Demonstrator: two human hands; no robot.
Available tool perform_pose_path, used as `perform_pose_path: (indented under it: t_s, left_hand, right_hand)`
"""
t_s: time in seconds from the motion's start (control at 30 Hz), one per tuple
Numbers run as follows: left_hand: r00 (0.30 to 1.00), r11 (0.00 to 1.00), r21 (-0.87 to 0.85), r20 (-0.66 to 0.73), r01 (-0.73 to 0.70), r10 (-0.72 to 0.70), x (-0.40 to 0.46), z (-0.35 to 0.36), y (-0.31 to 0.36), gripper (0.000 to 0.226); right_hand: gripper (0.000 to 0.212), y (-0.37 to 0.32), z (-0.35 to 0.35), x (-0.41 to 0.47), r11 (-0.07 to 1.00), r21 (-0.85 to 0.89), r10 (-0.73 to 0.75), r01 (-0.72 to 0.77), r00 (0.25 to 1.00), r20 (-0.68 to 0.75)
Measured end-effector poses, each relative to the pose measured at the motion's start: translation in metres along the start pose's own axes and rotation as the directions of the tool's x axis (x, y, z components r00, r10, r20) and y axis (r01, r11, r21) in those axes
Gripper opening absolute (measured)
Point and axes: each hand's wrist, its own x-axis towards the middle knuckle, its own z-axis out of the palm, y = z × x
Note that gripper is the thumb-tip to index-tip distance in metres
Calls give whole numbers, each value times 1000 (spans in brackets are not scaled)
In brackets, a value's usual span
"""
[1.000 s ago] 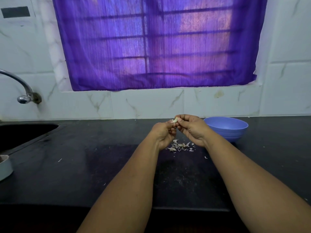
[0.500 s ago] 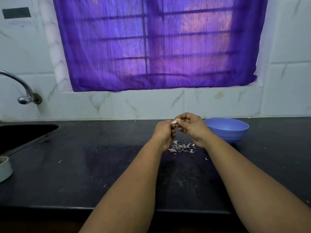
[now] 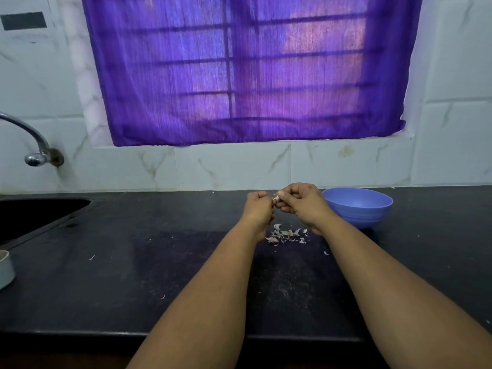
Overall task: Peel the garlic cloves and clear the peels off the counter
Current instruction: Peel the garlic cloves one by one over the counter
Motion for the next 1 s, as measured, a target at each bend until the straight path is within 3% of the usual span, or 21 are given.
perform_pose_path:
  t_s: [0.23, 0.33, 0.43, 0.5, 0.57, 0.6, 0.7, 0.87, 1.0]
  left_hand:
    - [999, 998, -69, -49, 3, -6, 1, 0, 3, 23]
    - [997, 996, -88, -78, -1, -6, -1, 1, 4, 25]
    - [986, 993, -120, -164, -11, -9, 2, -2, 7, 20]
    - [970, 994, -112, -242, 7, -34, 8, -7, 7, 16]
    - [961, 997, 68, -275, 32, -12, 12, -12, 4, 19]
    - [966, 970, 240, -255, 26, 37, 11, -13, 1, 23]
    - [982, 752, 652, -66, -94, 179, 1, -10, -3, 24]
    - [987, 491, 862, 66, -129, 144, 2, -11, -3, 23]
    - [983, 447, 877, 124, -173, 137, -2, -12, -3, 28]
  right_hand:
    - [11, 0, 0, 2, 997, 59, 58, -58, 998, 2]
    - [9, -1, -1, 0, 996, 47, 77, -80, 995, 70]
    - [11, 1, -2, -2, 993, -61, 105, -100, 990, 93]
    - [12, 1, -5, -1, 992, -46, 120, -118, 991, 60]
    - [9, 1, -8, 0, 988, 52, 142, -143, 989, 29]
    - [7, 1, -9, 0, 982, 108, 153, -155, 988, 27]
    - [8, 3, -9, 1, 963, 199, 176, -182, 983, 46]
    - [12, 3, -10, 2, 963, 190, 189, -191, 982, 33]
    - [19, 2, -9, 2, 960, 186, 214, -211, 977, 5]
